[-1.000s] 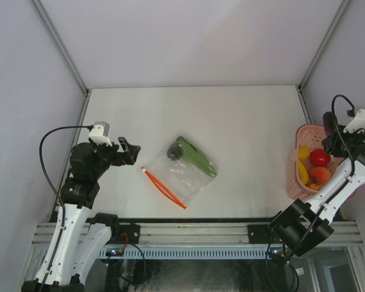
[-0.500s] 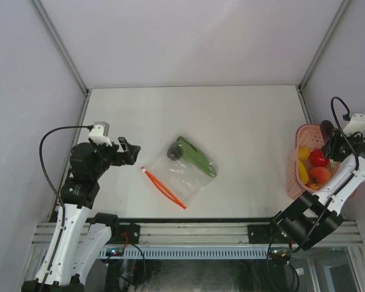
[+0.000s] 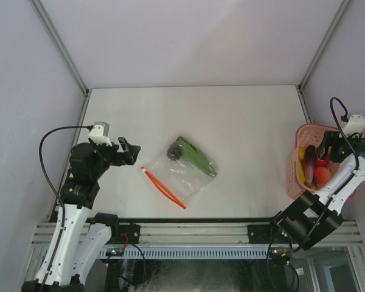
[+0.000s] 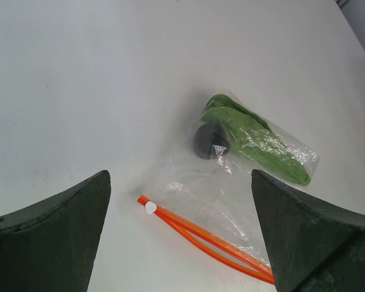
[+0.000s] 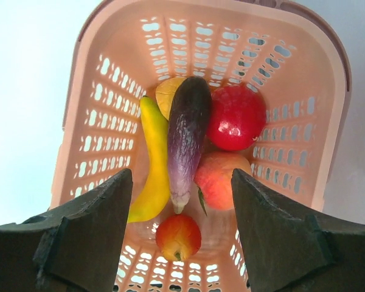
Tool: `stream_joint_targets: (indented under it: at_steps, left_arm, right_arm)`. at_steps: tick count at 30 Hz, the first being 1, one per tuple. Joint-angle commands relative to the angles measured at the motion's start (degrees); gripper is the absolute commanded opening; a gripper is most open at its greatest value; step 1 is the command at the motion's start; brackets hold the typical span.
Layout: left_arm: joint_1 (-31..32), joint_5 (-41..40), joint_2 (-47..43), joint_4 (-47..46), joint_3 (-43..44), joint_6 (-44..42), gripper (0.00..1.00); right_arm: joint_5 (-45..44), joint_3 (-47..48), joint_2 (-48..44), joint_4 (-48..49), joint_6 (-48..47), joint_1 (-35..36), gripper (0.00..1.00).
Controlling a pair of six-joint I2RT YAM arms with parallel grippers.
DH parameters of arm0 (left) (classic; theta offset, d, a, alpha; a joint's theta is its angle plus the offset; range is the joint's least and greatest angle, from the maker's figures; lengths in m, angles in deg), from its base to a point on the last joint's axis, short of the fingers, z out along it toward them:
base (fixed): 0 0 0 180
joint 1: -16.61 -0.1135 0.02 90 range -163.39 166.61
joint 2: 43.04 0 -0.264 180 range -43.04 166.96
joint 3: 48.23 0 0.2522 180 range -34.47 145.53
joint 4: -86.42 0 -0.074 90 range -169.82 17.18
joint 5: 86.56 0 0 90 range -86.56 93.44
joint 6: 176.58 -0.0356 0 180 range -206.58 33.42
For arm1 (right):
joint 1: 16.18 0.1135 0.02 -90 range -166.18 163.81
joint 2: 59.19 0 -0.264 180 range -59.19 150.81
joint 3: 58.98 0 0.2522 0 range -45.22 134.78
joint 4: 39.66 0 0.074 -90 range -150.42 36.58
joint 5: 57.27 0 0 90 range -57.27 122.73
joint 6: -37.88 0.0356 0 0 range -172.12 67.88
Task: Open the zip-top bag and remove the fake food
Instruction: Place the fake vegetable in the bin, then adjust the zipper food storage bag at the center of the board.
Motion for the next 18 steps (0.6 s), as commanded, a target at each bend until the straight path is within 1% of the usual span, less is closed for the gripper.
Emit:
stream_joint_targets:
  at_steps: [1, 4, 8, 11, 15, 17, 18]
  left_arm:
    - [-0.5, 2.1, -0.5, -2.7, -0.5, -0.6, 1.00]
    - [-0.5, 2.4, -0.8, -3.1, -0.8, 0.5, 1.00]
    - [-0.6, 4.2, -0.9, -4.8, -1.9, 2.7, 1.00]
    - [-0.6, 6.5, -0.2, -5.7, -2.3, 3.3, 1.00]
    - [-0.6, 9.0, 0.3, -7.8, -3.6, 4.1, 0.99]
    - [-0.6, 9.4, 0.3, -8.3, -4.2, 4.1, 0.98]
    - [-0.6, 9.5, 0.6, -8.3, -4.5, 4.2, 0.96]
  right_arm:
    - [4.8, 1.5, -5.1, 1.2, -1.2, 0.8, 0.65]
    - [11.1, 2.2, -9.3, -0.4, -3.5, 2.5, 0.68]
    - [22.4, 2.0, -14.2, -1.7, -7.2, 8.9, 0.76]
    - [25.5, 1.5, -15.7, -0.4, -7.5, 18.7, 0.78]
    - [26.3, 1.3, -14.3, 3.3, -8.0, 34.2, 0.78]
    - [26.7, 1.2, -12.9, 4.2, -11.0, 41.8, 0.78]
    - [26.9, 1.0, -11.6, 4.7, -13.9, 45.4, 0.78]
